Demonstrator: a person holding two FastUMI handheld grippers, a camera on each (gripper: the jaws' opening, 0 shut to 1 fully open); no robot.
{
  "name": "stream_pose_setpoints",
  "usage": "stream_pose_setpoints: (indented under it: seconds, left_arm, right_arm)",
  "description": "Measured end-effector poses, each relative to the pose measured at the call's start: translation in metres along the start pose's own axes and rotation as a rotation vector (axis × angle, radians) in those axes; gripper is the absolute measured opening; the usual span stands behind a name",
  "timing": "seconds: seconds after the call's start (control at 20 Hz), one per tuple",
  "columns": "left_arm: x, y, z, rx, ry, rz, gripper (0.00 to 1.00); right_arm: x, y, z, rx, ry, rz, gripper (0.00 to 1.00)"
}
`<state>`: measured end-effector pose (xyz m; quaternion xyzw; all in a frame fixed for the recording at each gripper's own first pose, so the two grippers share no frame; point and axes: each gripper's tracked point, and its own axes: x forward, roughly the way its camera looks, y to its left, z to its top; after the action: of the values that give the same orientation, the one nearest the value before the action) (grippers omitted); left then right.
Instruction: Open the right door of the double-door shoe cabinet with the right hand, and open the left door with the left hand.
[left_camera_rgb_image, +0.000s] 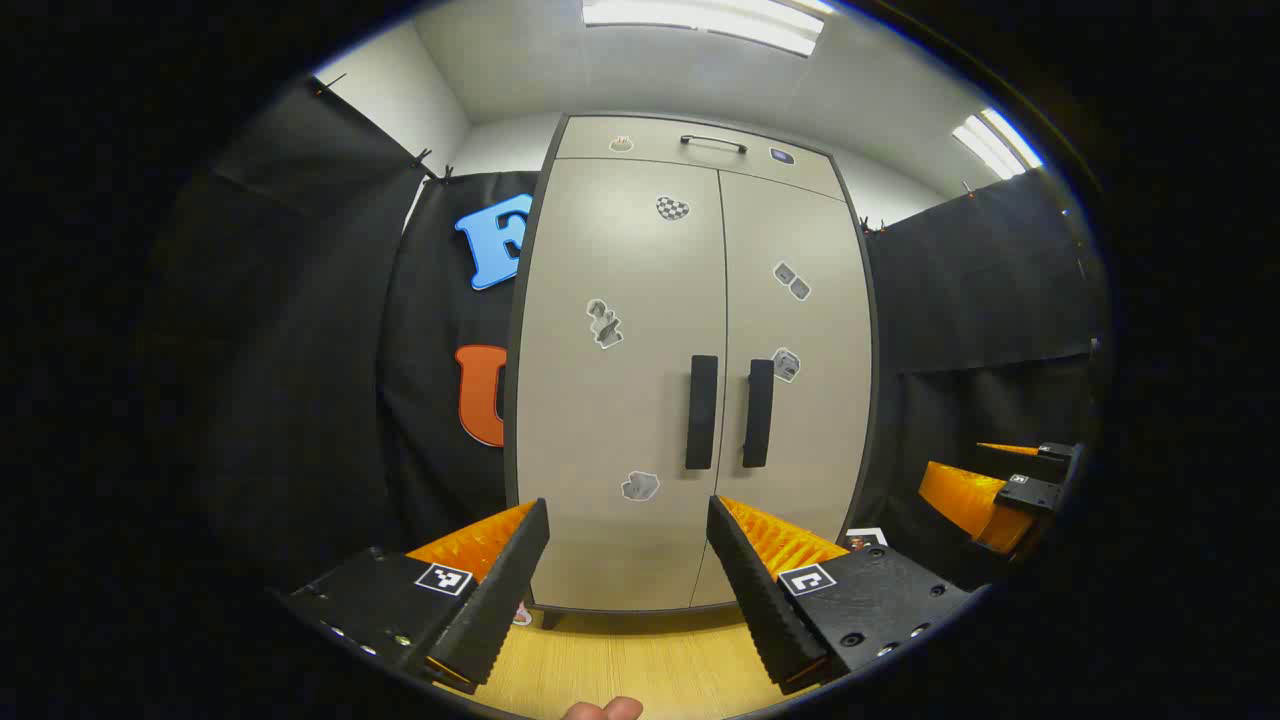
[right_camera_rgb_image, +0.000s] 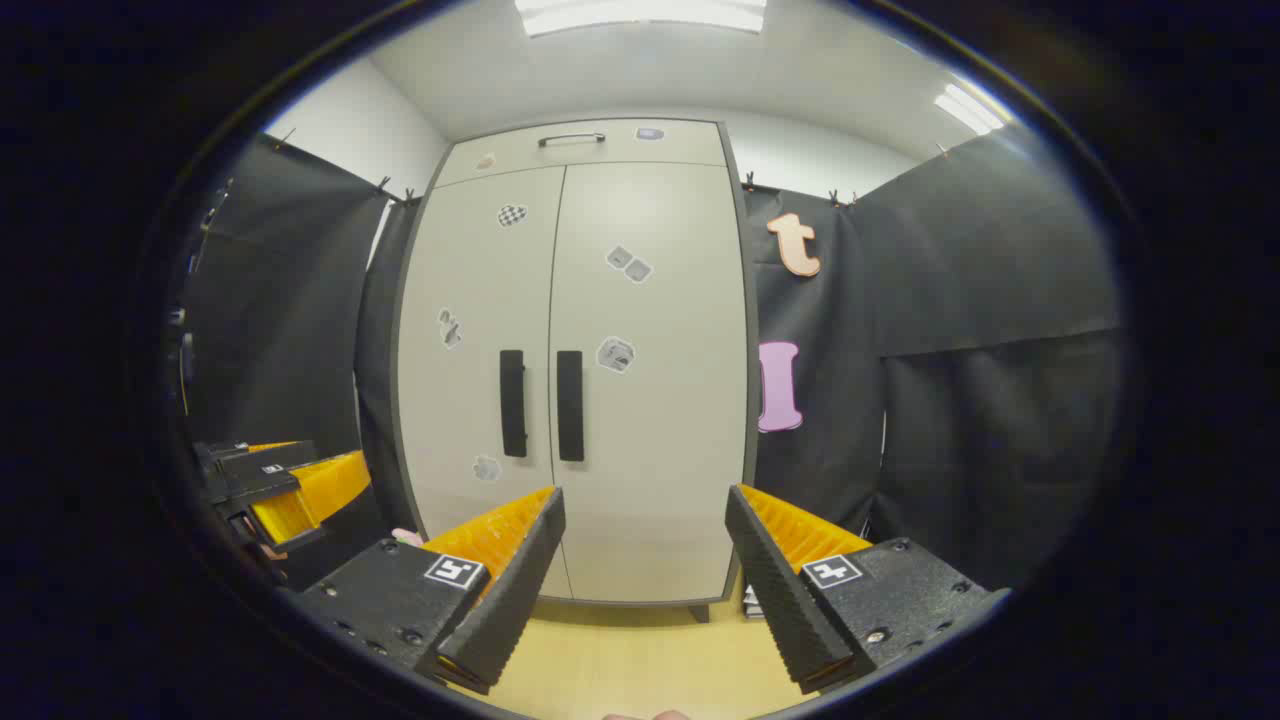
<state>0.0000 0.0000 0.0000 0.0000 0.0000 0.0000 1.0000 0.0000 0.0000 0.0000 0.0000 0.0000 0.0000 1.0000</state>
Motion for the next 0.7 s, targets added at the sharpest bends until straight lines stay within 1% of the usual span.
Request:
stream_pose_setpoints:
  seconds: [0.7]
  left_arm:
    - [0.0024,0.0009,0.0037,-0.004,-0.013,0.001,0.95]
  right_arm:
    - [-0.0012,-0.0057,0.0015,0.015,-0.011,-0.024,1.0]
